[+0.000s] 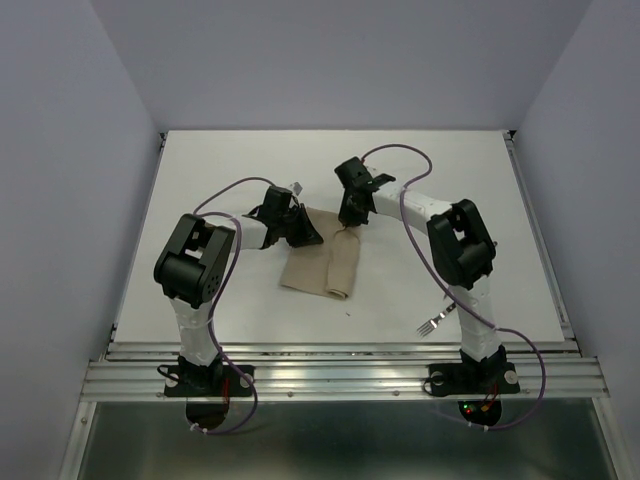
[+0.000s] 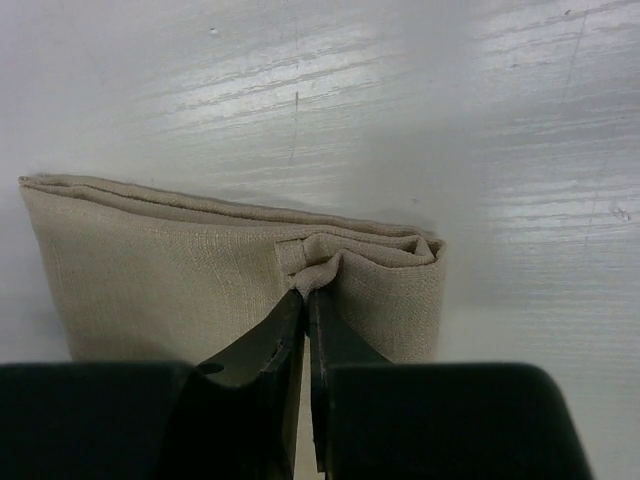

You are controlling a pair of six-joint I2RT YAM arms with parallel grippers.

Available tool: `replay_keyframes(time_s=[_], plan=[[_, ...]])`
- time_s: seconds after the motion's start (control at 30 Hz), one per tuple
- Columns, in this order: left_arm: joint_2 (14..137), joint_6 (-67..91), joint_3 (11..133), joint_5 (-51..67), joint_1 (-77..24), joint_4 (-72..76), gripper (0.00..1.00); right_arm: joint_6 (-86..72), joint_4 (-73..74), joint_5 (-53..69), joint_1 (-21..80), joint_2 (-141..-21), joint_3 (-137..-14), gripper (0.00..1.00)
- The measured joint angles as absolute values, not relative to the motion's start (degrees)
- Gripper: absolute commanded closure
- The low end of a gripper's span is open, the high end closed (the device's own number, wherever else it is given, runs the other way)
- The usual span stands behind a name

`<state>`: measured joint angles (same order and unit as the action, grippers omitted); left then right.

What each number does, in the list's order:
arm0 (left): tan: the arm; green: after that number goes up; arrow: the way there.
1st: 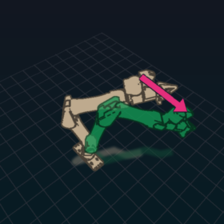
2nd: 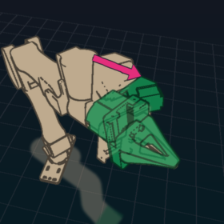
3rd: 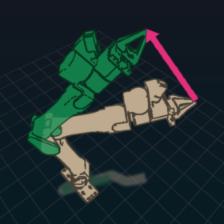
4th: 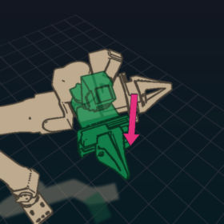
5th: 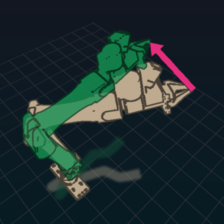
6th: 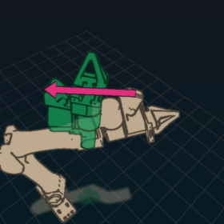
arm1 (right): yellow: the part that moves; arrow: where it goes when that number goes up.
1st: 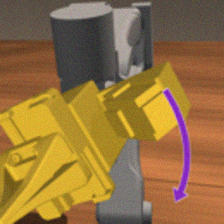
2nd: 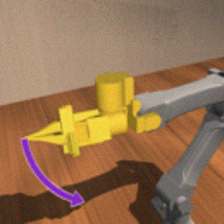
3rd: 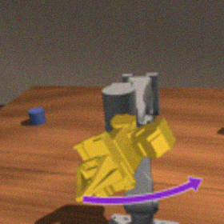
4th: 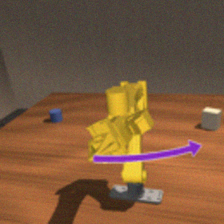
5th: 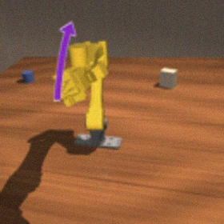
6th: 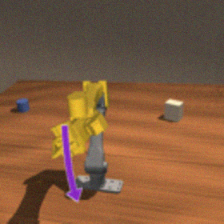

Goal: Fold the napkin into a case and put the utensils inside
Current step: Fold the lower triangle-folded napkin at the center of the board.

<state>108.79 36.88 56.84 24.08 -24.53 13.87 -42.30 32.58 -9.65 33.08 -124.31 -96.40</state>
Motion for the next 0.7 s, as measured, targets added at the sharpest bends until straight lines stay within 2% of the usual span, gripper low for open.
replay_keyframes(time_s=[0.3,0.7], plan=[[108.6,36.5,56.1,24.3,-24.5,15.4,1.00,-47.0,32.7,-12.1,33.1,-125.4,-97.6,0.85],[108.5,35.7,55.9,24.3,-24.6,15.6,1.00,-54.3,34.0,-13.2,33.4,-127.3,-100.5,0.86]])
